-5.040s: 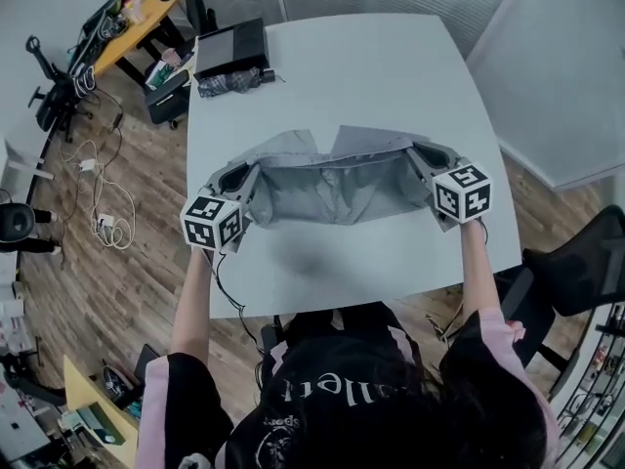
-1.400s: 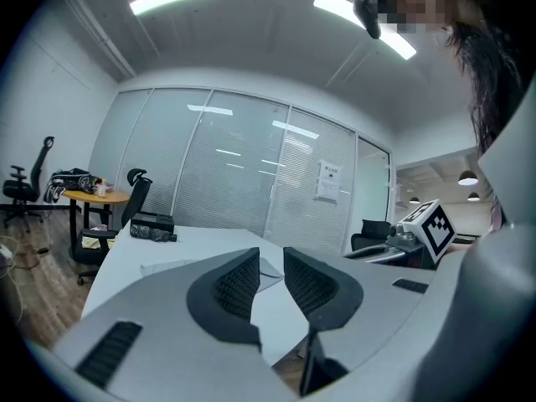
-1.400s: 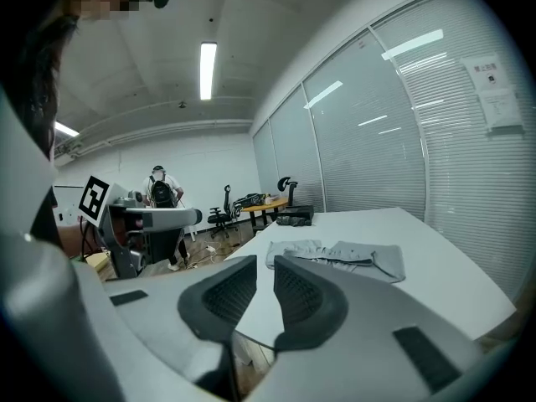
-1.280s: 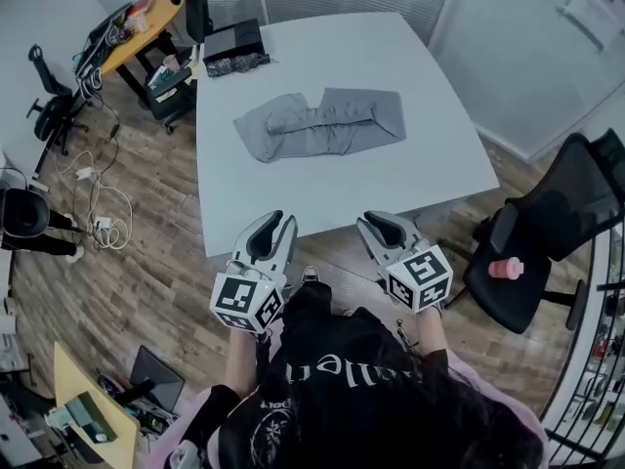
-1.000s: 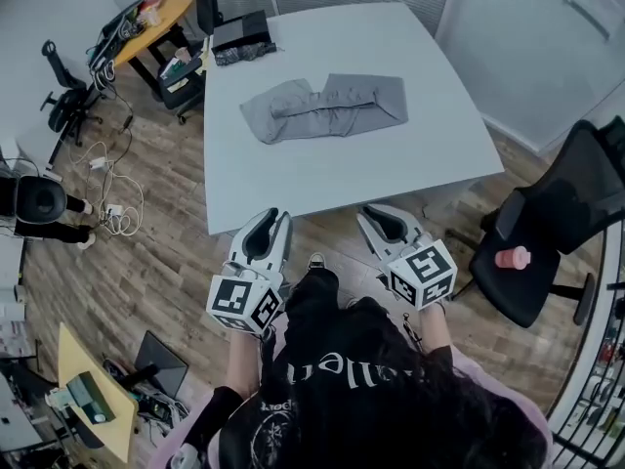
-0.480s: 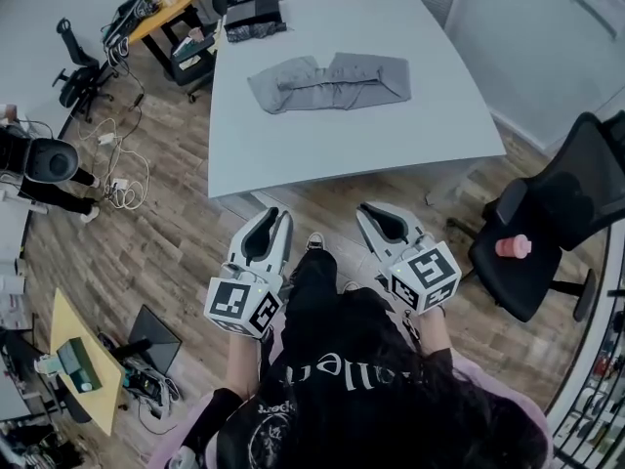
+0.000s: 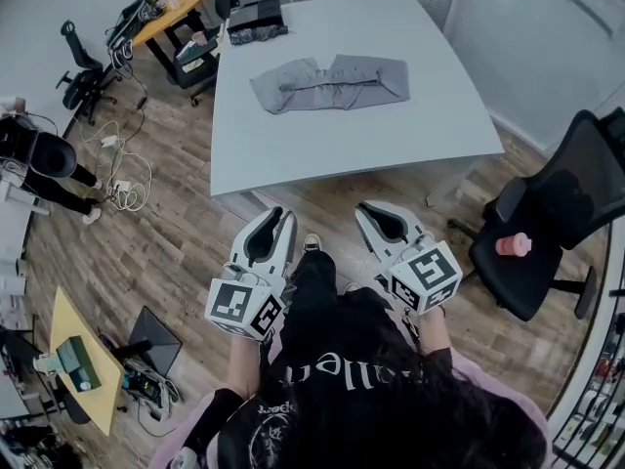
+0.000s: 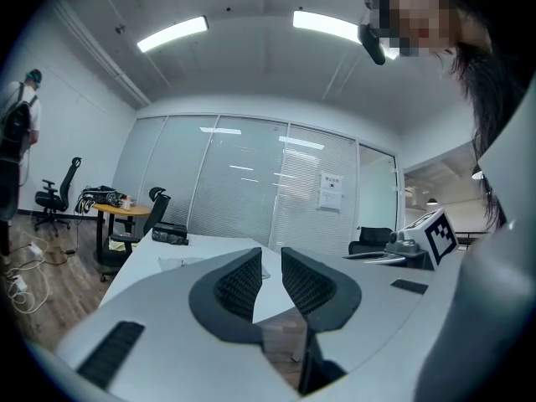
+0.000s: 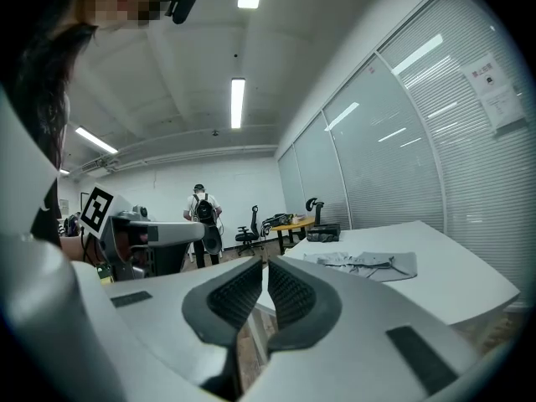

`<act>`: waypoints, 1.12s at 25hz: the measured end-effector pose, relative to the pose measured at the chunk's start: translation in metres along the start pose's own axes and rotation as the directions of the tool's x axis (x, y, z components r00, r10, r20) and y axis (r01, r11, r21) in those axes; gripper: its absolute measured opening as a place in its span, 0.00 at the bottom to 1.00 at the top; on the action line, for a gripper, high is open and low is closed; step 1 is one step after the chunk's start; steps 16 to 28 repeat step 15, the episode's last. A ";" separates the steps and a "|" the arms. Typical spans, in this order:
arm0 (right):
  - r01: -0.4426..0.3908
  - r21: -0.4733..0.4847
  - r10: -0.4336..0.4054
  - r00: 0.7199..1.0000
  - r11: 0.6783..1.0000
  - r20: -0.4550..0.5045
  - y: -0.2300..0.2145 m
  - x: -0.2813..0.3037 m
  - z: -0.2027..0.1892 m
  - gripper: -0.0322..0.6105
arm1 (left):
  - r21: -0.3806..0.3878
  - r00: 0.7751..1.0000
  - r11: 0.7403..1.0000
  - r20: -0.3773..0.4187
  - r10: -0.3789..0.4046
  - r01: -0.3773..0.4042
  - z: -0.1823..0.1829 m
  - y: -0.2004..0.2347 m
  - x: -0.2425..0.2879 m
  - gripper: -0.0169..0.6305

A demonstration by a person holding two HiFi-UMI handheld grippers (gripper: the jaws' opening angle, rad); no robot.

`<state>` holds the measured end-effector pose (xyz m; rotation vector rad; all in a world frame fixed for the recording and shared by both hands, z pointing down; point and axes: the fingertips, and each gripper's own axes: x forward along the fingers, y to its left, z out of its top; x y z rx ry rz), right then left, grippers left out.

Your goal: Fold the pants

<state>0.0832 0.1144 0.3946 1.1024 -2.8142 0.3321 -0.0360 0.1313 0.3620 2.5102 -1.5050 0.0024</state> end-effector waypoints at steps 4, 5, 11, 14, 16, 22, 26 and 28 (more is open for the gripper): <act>0.000 -0.008 0.000 1.000 1.000 0.001 0.001 0.000 0.000 0.10 | -0.001 1.000 1.000 0.009 -0.007 0.007 0.002 -0.001 0.001 0.17; 0.000 -0.009 0.000 1.000 1.000 0.001 0.001 0.000 0.001 0.10 | -0.001 1.000 1.000 0.010 -0.009 0.009 0.002 -0.002 0.001 0.17; -0.001 -0.017 0.001 1.000 1.000 0.004 0.002 -0.002 0.003 0.10 | -0.004 1.000 1.000 0.013 -0.009 0.009 0.002 -0.003 0.001 0.17; -0.001 -0.018 0.001 1.000 1.000 0.002 0.000 -0.002 0.003 0.10 | -0.005 1.000 1.000 0.014 -0.010 0.010 0.002 -0.003 0.002 0.17; -0.001 -0.018 0.001 1.000 1.000 0.002 0.000 -0.001 0.003 0.10 | -0.005 1.000 1.000 0.015 -0.010 0.011 0.002 -0.003 0.002 0.17; -0.001 -0.018 0.001 1.000 1.000 0.002 0.000 -0.001 0.003 0.10 | -0.005 1.000 1.000 0.015 -0.010 0.011 0.002 -0.003 0.002 0.17; -0.001 -0.018 0.001 1.000 1.000 0.002 0.000 -0.001 0.003 0.10 | -0.005 1.000 1.000 0.015 -0.010 0.011 0.002 -0.003 0.002 0.17; -0.001 -0.018 0.001 1.000 1.000 0.002 0.000 -0.001 0.003 0.10 | -0.005 1.000 1.000 0.015 -0.010 0.011 0.002 -0.003 0.002 0.17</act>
